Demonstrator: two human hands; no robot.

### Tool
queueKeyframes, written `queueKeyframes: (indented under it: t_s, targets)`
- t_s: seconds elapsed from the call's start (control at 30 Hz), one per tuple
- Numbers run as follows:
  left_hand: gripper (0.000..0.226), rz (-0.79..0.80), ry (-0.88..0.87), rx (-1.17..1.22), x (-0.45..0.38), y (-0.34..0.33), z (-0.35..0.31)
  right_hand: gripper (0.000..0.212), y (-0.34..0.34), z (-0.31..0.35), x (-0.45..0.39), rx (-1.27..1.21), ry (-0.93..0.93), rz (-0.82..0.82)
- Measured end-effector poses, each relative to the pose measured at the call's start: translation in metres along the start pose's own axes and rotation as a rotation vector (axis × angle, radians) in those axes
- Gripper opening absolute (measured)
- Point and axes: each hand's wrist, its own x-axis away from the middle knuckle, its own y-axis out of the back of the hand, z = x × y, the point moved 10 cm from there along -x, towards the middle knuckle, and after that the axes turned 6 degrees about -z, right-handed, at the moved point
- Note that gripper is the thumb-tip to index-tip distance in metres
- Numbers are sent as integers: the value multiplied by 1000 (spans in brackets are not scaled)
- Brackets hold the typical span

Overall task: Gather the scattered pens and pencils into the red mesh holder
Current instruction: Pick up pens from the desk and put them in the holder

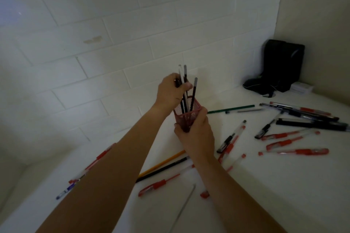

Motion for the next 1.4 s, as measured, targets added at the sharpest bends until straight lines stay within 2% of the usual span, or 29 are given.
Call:
queueKeyframes:
  t_s: [0.07,0.17,0.2,0.3,0.37,0.47,0.53,0.6,0.67,0.77,0.8,0.87,0.93,1.0,1.1,1.2,1.33,1.4]
  targets:
    - [30,59,-14,-46,6,-12,3,87,0,0,0,-4,1,2]
    - [63,129,39,38,12,-24,10,87,1,0,0,-13,-8,4]
    - [62,164,46,50,13,-28,10,87,1,0,0,-17,-6,3]
    - [31,312,18,-27,18,-45,4,88,1,1,0,-21,0,0]
    - [29,371,74,25,22,-48,7,87,2,2,0,-24,1,-5]
    - [46,565,53,70,33,-47,3,87,2,1,0,-30,-7,-6]
    - [66,752,0,32,47,-47,-5,87,2,1,0,-38,-12,-2]
    - [78,850,-23,-36,59,-49,-12,84,1,0,-1,-48,-20,5]
    - [78,814,-72,-127,61,-53,-17,79,-1,-2,-1,-33,-28,14]
    - [45,511,-165,-238,45,-49,-22,82,0,-2,0,-10,-14,13]
    - [39,403,-156,-223,38,-45,-22,85,0,-1,0,-20,-12,13]
    - [42,238,-60,-106,25,-34,-18,87,1,-1,0,-32,-16,18]
    - [38,144,43,50,14,-27,-10,90,0,-1,0,-27,-15,21]
    - [36,152,100,61,8,-30,1,91,0,-1,0,-18,-6,16]
    - [34,224,83,-147,9,-44,13,87,-1,-2,0,-25,4,17]
    - [35,137,33,-224,11,-35,10,87,-1,-3,-2,-37,13,14]
    - [68,137,10,-229,35,-9,9,84,-2,-3,-2,-59,8,21]
    - [65,80,-31,-326,51,26,26,86,-1,-2,-2,-54,11,14]
